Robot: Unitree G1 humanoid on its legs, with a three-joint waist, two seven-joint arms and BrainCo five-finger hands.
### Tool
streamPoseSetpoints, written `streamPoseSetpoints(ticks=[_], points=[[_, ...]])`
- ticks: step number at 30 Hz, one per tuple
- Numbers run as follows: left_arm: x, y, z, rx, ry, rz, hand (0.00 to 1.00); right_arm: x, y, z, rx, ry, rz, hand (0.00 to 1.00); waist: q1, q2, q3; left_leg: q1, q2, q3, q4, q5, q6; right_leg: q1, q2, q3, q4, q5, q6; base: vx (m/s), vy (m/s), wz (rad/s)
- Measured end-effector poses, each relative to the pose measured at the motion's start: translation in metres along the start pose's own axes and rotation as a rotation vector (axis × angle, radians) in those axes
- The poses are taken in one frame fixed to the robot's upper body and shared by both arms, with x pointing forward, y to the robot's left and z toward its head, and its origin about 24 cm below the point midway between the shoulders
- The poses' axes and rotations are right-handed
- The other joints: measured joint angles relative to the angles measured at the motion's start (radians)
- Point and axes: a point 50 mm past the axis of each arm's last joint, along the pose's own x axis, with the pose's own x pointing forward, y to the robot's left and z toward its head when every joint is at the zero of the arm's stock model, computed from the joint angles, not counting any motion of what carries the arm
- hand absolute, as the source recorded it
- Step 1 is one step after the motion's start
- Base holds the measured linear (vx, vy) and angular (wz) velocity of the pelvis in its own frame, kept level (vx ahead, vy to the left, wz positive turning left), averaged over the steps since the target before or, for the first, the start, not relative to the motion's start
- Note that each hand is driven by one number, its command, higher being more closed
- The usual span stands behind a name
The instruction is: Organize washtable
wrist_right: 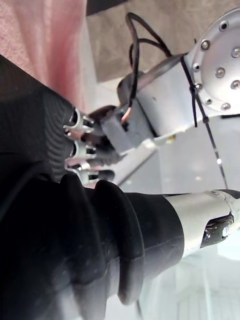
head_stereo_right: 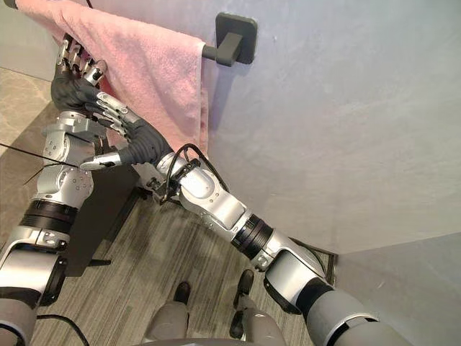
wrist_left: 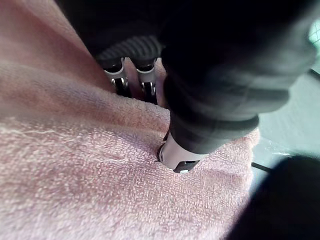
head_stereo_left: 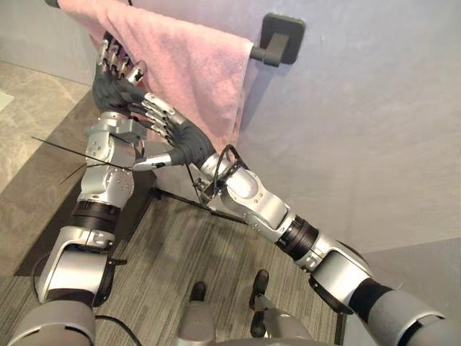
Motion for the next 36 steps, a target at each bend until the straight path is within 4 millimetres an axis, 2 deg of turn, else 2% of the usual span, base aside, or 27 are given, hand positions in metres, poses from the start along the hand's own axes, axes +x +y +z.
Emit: streamPoseSetpoints(ticks=[1, 2, 3, 4, 5, 6, 7, 8, 9, 13, 15, 20, 24, 27, 29, 31, 33, 35, 36], points=[[-0.022, 0.024, -0.002, 0.011, -0.001, 0.066, 0.00, 0.003, -0.003, 0.001, 0.000, -0.002, -0.015, 0.00, -0.021, 0.002, 0.001, 0.001, -0.001, 0.003, -0.007, 0.001, 0.002, 0.001, -0.004, -0.001, 0.000, 0.000, 0.003, 0.02, 0.085, -0.07], [-0.035, 0.034, -0.004, 0.016, 0.003, 0.088, 0.00, 0.003, -0.007, 0.004, 0.003, -0.013, -0.030, 0.00, -0.027, 0.003, 0.002, 0.004, -0.001, 0.007, -0.010, 0.001, 0.002, 0.001, -0.004, 0.001, 0.000, 0.000, 0.004, 0.04, 0.105, -0.04], [-0.067, 0.056, -0.010, 0.008, 0.034, 0.145, 0.00, 0.001, -0.022, 0.011, -0.003, -0.043, -0.082, 0.00, -0.039, 0.004, 0.002, 0.004, -0.001, 0.004, -0.015, 0.001, 0.002, 0.001, -0.005, 0.000, 0.000, -0.004, 0.009, 0.07, 0.086, 0.05], [-0.098, 0.078, -0.022, -0.002, 0.104, 0.217, 0.00, -0.004, -0.041, 0.020, -0.038, -0.067, -0.138, 0.00, -0.028, 0.004, 0.002, 0.005, -0.001, 0.000, -0.019, 0.001, 0.002, 0.001, -0.002, -0.002, 0.000, -0.006, 0.012, 0.08, 0.083, 0.10], [-0.111, 0.088, -0.029, -0.008, 0.140, 0.258, 0.00, -0.008, -0.051, 0.023, -0.062, -0.072, -0.163, 0.00, -0.014, 0.004, 0.002, 0.007, 0.001, 0.000, -0.022, 0.001, 0.002, 0.001, 0.000, -0.002, 0.000, -0.007, 0.013, 0.10, 0.071, 0.06], [-0.132, 0.102, -0.038, -0.023, 0.196, 0.335, 0.00, -0.016, -0.068, 0.027, -0.099, -0.079, -0.217, 0.00, 0.011, 0.006, 0.004, 0.019, 0.003, -0.001, -0.024, 0.001, 0.002, 0.001, 0.002, -0.002, 0.000, -0.008, 0.014, 0.11, 0.063, 0.03], [-0.143, 0.108, -0.041, -0.031, 0.219, 0.371, 0.00, -0.020, -0.074, 0.028, -0.115, -0.077, -0.238, 0.00, 0.025, 0.011, 0.007, 0.020, 0.004, -0.003, -0.026, 0.002, 0.002, 0.003, 0.003, -0.002, 0.000, -0.008, 0.014, 0.10, 0.065, 0.07], [-0.149, 0.111, -0.044, -0.038, 0.229, 0.393, 0.00, -0.022, -0.074, 0.025, -0.127, -0.065, -0.239, 0.00, 0.040, 0.016, 0.010, 0.021, 0.004, -0.007, -0.025, 0.004, 0.002, 0.007, 0.003, -0.003, 0.000, -0.008, 0.014, 0.08, 0.072, 0.09], [-0.150, 0.112, -0.044, -0.038, 0.228, 0.395, 0.00, -0.022, -0.073, 0.024, -0.129, -0.061, -0.235, 0.00, 0.043, 0.016, 0.010, 0.021, 0.003, -0.008, -0.025, 0.004, 0.002, 0.009, 0.002, -0.003, 0.000, -0.008, 0.014, 0.04, 0.061, 0.10], [-0.149, 0.111, -0.044, -0.044, 0.225, 0.376, 0.00, -0.018, -0.061, 0.015, -0.125, -0.037, -0.200, 0.00, 0.034, 0.016, 0.010, 0.024, -0.002, -0.011, -0.015, 0.004, 0.002, 0.026, -0.009, -0.003, 0.000, -0.008, 0.014, 0.01, 0.078, 0.06], [-0.148, 0.111, -0.045, -0.046, 0.223, 0.383, 0.00, -0.019, -0.065, 0.013, -0.124, -0.025, -0.219, 0.00, 0.035, 0.017, 0.010, 0.019, -0.003, -0.011, -0.014, 0.002, 0.005, 0.027, -0.013, -0.001, -0.001, -0.008, 0.014, -0.05, 0.051, 0.00], [-0.161, 0.124, -0.051, -0.061, 0.235, 0.470, 0.00, -0.040, -0.090, 0.000, -0.114, 0.027, -0.337, 0.00, 0.033, 0.018, 0.010, 0.020, -0.001, -0.008, -0.014, 0.001, 0.006, 0.027, -0.004, 0.004, -0.003, -0.010, 0.016, -0.02, 0.020, -0.02], [-0.181, 0.134, -0.060, -0.076, 0.268, 0.554, 0.00, -0.077, -0.109, -0.020, -0.090, 0.105, -0.450, 0.00, 0.031, 0.024, 0.011, 0.021, 0.001, 0.003, -0.014, 0.001, 0.006, 0.020, -0.001, 0.015, -0.001, -0.010, 0.016, 0.01, 0.036, -0.09], [-0.193, 0.140, -0.062, -0.070, 0.290, 0.589, 0.00, -0.108, -0.114, -0.039, -0.030, 0.178, -0.527, 0.00, 0.009, 0.024, 0.010, 0.024, 0.000, 0.011, -0.014, 0.001, 0.006, 0.018, -0.001, 0.024, -0.001, -0.010, 0.016, 0.02, 0.054, -0.08], [-0.198, 0.145, -0.063, -0.081, 0.286, 0.626, 0.00, -0.123, -0.119, -0.044, -0.001, 0.188, -0.584, 0.00, 0.009, 0.024, 0.010, 0.027, 0.001, 0.017, -0.013, 0.001, 0.006, 0.018, 0.000, 0.029, -0.001, -0.010, 0.016, 0.03, 0.053, -0.11], [-0.208, 0.153, -0.063, -0.088, 0.283, 0.686, 0.00, -0.146, -0.129, -0.047, 0.038, 0.195, -0.679, 0.00, 0.010, 0.025, 0.010, 0.040, 0.001, 0.025, -0.012, 0.001, 0.006, 0.018, 0.000, 0.036, 0.000, -0.009, 0.016, 0.05, 0.054, -0.09], [-0.215, 0.157, -0.063, -0.088, 0.286, 0.719, 0.00, -0.161, -0.134, -0.049, 0.044, 0.209, -0.726, 0.00, 0.009, 0.027, 0.008, 0.041, 0.001, 0.027, -0.011, 0.000, 0.008, 0.018, 0.001, 0.039, 0.000, -0.008, 0.017, 0.03, 0.049, -0.04], [-0.226, 0.164, -0.063, -0.096, 0.279, 0.777, 0.00, -0.188, -0.139, -0.052, 0.057, 0.233, -0.810, 0.00, 0.010, 0.033, 0.003, 0.042, -0.001, 0.028, -0.010, -0.002, 0.011, 0.018, 0.000, 0.041, 0.000, -0.007, 0.018, 0.02, 0.066, -0.02], [-0.230, 0.166, -0.062, -0.095, 0.276, 0.790, 0.00, -0.194, -0.139, -0.052, 0.060, 0.237, -0.829, 0.00, 0.009, 0.034, 0.002, 0.043, -0.001, 0.030, -0.010, -0.003, 0.012, 0.019, 0.000, 0.042, 0.000, -0.007, 0.018, 0.02, 0.056, -0.05]])
